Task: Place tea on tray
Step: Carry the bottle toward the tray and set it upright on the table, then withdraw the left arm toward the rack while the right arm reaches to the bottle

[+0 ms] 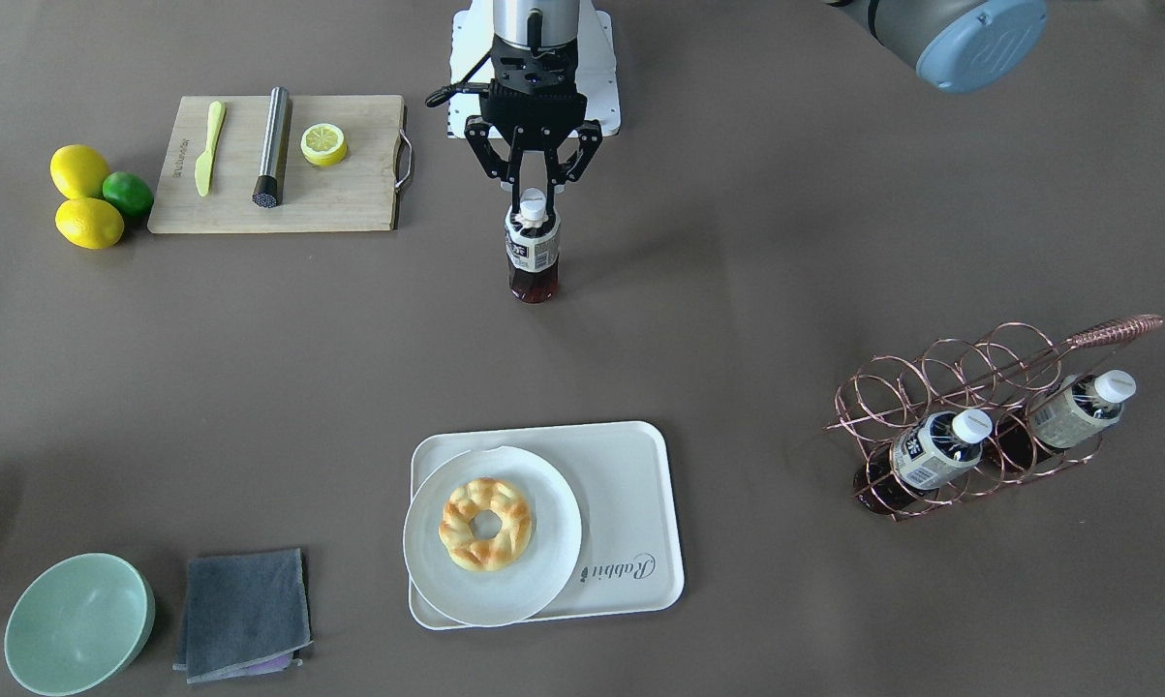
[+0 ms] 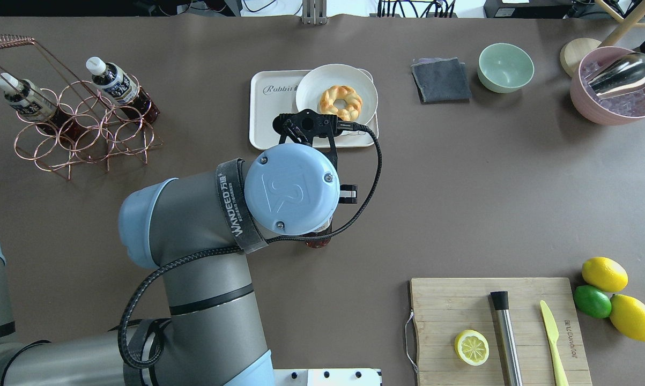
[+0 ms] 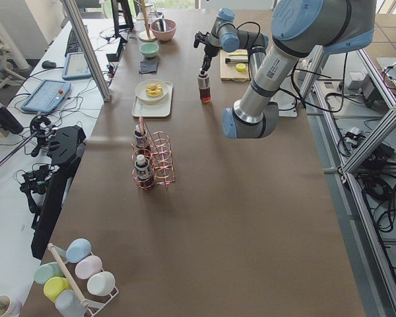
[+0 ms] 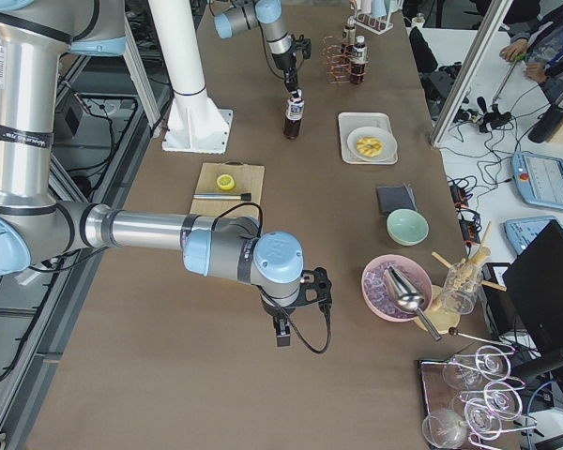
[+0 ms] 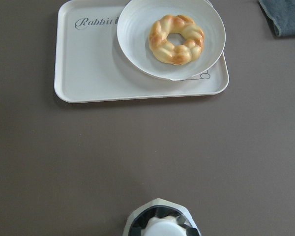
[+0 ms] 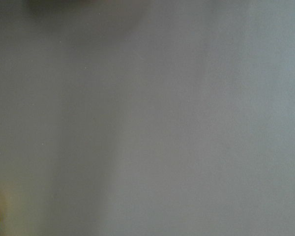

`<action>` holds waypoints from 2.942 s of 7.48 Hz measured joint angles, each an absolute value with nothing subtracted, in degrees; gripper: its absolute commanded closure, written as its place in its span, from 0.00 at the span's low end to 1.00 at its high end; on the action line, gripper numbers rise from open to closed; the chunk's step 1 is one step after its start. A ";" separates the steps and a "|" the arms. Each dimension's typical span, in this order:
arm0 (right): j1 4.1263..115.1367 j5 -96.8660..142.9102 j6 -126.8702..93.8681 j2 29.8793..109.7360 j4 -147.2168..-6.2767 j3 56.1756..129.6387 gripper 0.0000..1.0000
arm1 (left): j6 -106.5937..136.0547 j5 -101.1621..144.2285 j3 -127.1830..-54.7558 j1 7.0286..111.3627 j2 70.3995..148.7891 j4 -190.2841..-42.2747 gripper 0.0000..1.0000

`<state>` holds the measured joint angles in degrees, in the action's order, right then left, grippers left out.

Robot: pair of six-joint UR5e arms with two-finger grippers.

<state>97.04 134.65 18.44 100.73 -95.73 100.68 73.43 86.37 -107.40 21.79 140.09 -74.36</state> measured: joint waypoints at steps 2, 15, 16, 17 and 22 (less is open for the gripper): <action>97.03 134.65 18.38 100.79 -95.72 100.64 0.00 | 73.33 86.01 -107.79 21.79 139.18 -75.44 0.13; 56.64 129.94 -49.62 78.92 -95.87 126.88 0.00 | 53.37 100.80 -122.74 42.96 123.13 -72.94 0.03; 51.09 125.76 -54.56 74.80 -96.19 127.09 0.00 | 51.03 103.16 -122.76 44.78 121.20 -73.66 0.03; 46.74 121.99 -57.76 71.21 -96.55 126.98 0.01 | 48.75 105.54 -122.69 46.67 119.54 -74.13 0.03; 35.04 112.08 -70.87 50.39 -101.39 113.89 0.10 | 37.61 111.82 -121.93 53.35 113.04 -74.62 0.03</action>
<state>35.04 112.08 -70.87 50.39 -101.39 113.89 37.61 111.82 -121.93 53.35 113.04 -74.62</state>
